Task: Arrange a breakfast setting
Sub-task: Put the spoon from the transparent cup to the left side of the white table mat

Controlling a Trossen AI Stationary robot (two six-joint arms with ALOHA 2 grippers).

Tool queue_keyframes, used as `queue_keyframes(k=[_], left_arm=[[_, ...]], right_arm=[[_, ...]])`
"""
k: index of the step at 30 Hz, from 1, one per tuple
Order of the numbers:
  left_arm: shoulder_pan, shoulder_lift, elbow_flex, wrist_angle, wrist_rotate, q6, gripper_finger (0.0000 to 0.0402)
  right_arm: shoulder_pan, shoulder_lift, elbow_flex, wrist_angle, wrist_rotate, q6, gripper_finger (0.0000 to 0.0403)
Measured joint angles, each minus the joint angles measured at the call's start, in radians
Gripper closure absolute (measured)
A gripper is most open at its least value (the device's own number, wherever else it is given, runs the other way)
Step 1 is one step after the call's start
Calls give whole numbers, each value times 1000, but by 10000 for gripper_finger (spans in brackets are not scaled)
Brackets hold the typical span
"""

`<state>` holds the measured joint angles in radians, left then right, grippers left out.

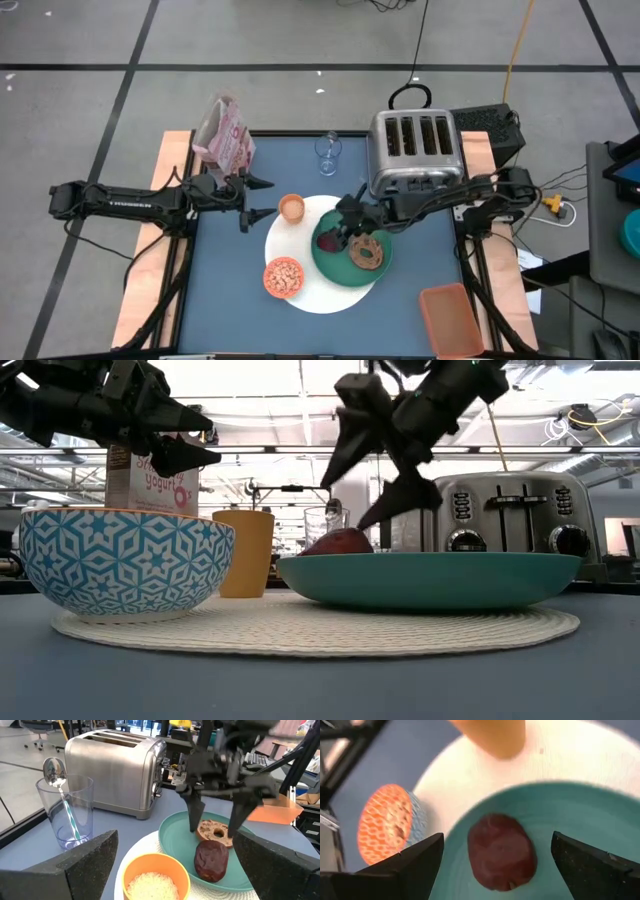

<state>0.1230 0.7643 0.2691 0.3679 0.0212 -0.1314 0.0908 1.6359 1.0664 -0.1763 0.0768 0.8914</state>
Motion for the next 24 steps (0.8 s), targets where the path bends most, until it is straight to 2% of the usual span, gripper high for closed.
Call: queue_keyframes(k=[9, 15, 24], left_arm=[[0, 0, 0, 0, 0, 2, 4], [0, 0, 0, 0, 0, 3, 4], [0, 0, 0, -1, 0, 5, 4]], right_arm=[[-76, -103, 0, 31, 8, -74, 46], [-133, -108, 0, 116, 80, -75, 46], [-232, -109, 0, 247, 81, -130, 46]])
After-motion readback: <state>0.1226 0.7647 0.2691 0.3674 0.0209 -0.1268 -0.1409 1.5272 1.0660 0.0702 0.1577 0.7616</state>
